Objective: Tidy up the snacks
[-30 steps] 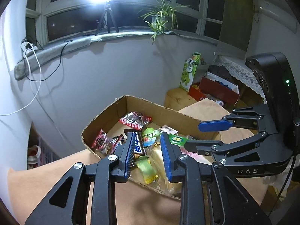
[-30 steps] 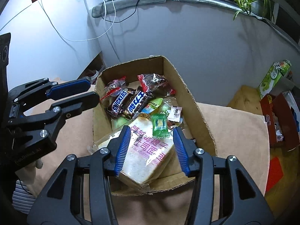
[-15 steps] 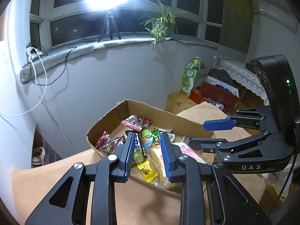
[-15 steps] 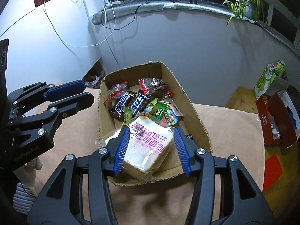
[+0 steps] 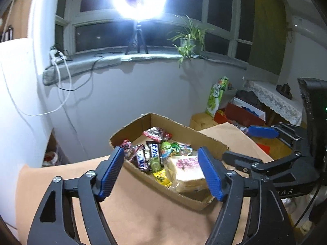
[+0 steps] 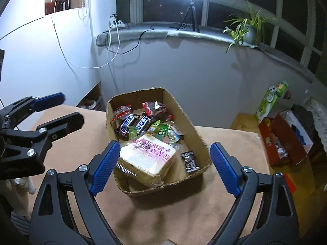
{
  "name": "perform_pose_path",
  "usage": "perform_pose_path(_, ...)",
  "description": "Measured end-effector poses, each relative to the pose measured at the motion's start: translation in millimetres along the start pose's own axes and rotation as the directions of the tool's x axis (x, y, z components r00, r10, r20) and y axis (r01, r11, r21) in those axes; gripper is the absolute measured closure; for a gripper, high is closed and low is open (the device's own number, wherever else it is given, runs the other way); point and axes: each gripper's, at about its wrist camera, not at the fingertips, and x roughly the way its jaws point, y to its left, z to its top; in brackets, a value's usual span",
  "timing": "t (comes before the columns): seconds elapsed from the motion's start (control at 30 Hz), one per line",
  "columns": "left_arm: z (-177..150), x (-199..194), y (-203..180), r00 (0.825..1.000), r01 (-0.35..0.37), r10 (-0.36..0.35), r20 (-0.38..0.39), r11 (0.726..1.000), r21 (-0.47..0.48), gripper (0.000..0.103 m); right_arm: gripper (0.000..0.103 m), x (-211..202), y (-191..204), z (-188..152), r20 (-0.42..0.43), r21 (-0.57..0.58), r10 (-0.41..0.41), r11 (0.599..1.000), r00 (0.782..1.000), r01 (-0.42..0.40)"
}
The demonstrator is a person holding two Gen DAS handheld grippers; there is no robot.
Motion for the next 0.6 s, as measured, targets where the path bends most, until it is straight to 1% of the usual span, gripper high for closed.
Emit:
perform_pose_path(0.07,-3,-6,0,1.000,-0.023,0.023,0.014,1.000,-0.002,0.023,0.005,-4,-2,-2,0.009,0.012,-0.005,1.000,1.000,0.005)
perform_pose_path(0.1,-4,-7,0,0.999,-0.028,0.028,0.016,1.000,-0.005,0.023,0.004,-5,-3,-3,0.011,0.019,-0.006,1.000,1.000,0.005)
perform_pose_path(0.33,-9,-10,5,0.999,-0.037,0.037,0.004,0.999,-0.031,0.023,0.004,-10,-9,-11,0.005,0.031,-0.036,0.999,0.999,0.035)
perform_pose_path(0.6,-9,-15,3,0.999,-0.045,0.045,0.011,0.999,-0.026,0.023,0.003,-12,-13,-16,-0.002,0.028,-0.048,0.998,0.999,0.048)
